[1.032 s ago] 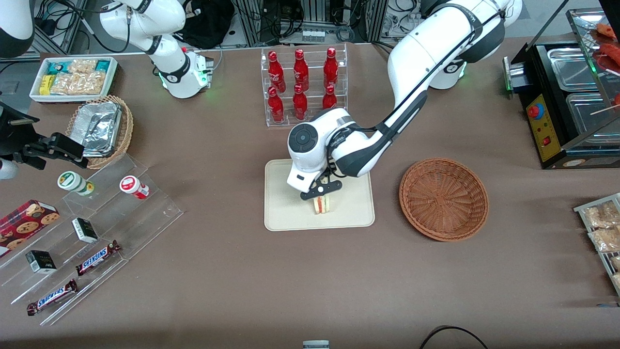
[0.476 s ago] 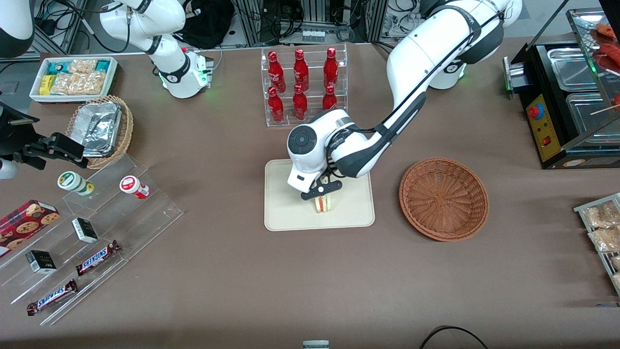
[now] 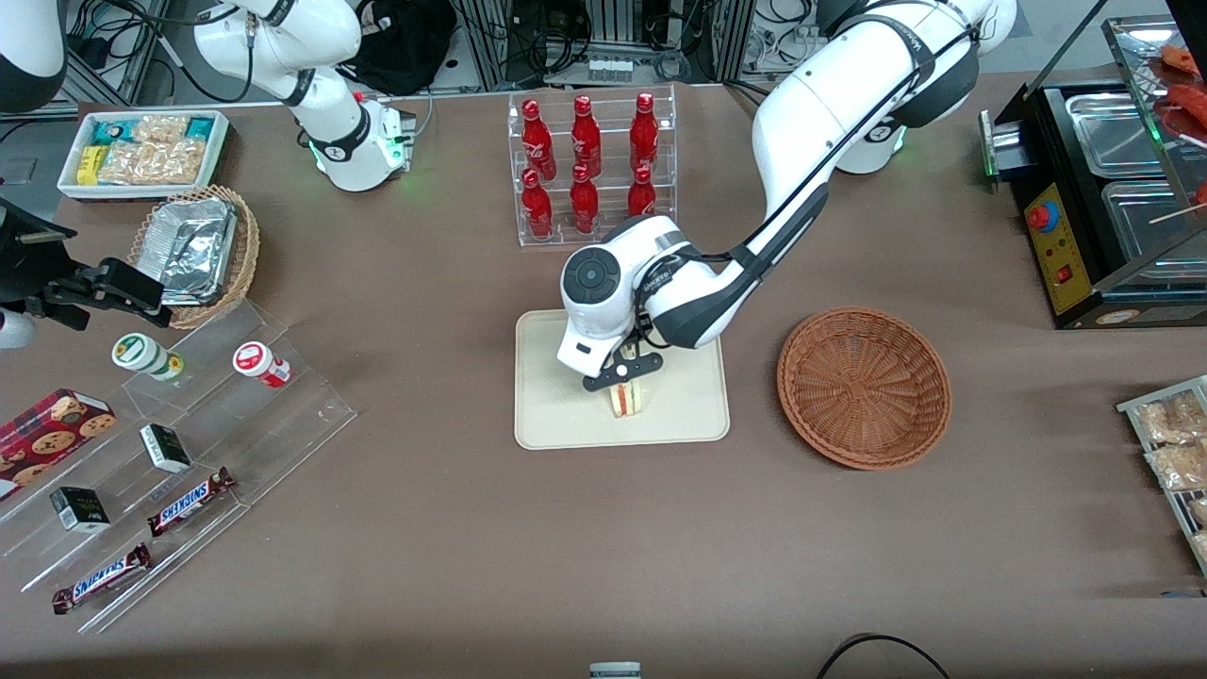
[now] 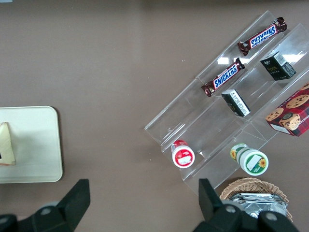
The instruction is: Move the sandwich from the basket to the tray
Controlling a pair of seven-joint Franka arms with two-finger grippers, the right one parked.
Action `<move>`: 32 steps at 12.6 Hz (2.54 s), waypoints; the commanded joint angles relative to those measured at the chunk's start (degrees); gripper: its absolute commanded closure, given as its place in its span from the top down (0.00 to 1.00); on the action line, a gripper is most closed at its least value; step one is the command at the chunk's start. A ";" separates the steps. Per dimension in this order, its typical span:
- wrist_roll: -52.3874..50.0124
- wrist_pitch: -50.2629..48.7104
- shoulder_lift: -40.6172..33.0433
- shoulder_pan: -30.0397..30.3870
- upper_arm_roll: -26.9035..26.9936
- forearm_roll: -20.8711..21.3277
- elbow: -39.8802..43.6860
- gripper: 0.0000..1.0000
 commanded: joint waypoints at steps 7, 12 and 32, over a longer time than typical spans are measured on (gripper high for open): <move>2.57 -9.53 -10.46 2.26 1.67 0.01 1.30 1.00; 13.23 -17.97 -14.68 7.88 1.58 -0.87 1.04 1.00; 56.54 -29.05 -38.77 29.88 11.49 -13.52 -15.49 1.00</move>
